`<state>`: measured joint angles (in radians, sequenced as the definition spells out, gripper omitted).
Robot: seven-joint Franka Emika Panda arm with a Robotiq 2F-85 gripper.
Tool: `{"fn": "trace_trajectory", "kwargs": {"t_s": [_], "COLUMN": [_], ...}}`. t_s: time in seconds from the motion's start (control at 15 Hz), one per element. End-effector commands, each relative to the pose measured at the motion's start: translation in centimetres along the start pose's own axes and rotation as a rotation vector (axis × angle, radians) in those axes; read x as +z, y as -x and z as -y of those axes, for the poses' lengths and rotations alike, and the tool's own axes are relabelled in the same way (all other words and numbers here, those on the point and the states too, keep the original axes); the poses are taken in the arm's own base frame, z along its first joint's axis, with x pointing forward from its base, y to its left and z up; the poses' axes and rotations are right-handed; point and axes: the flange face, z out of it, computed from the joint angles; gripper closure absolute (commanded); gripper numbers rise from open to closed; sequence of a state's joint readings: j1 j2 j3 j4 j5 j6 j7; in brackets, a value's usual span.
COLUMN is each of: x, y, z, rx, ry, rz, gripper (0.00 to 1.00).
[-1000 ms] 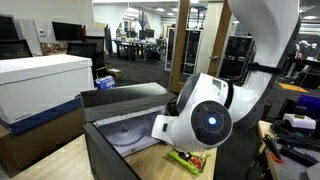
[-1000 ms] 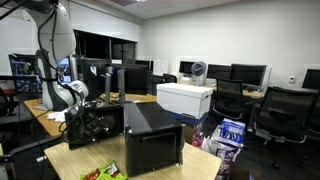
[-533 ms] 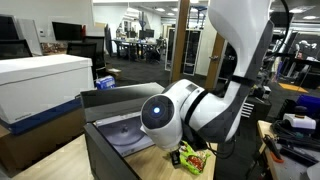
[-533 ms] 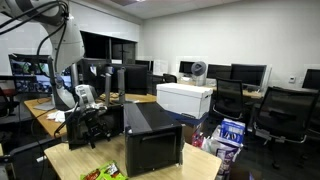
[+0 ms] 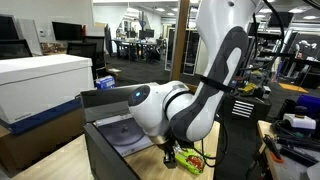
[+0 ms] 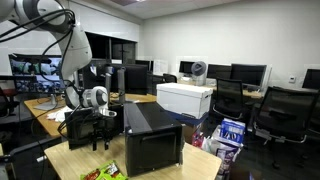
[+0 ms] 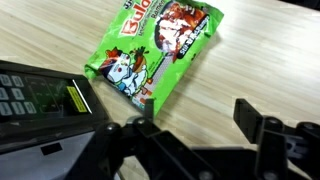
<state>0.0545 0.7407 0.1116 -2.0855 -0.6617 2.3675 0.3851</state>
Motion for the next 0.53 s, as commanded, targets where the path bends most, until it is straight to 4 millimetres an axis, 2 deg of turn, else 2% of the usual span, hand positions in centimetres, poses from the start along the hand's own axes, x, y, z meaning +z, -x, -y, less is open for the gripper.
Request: {"fn": "trace_trajectory", "kwargs": {"t_s": [0.0, 0.47], "x": [-0.2, -0.4], "y": [-0.4, -1.4], "z": [-1.3, -3.4], "rx": [-0.02, 0.044], "ry": [-0.108, -0.204], "rz": [0.002, -0.086], "gripper": [0.48, 0.95]}}
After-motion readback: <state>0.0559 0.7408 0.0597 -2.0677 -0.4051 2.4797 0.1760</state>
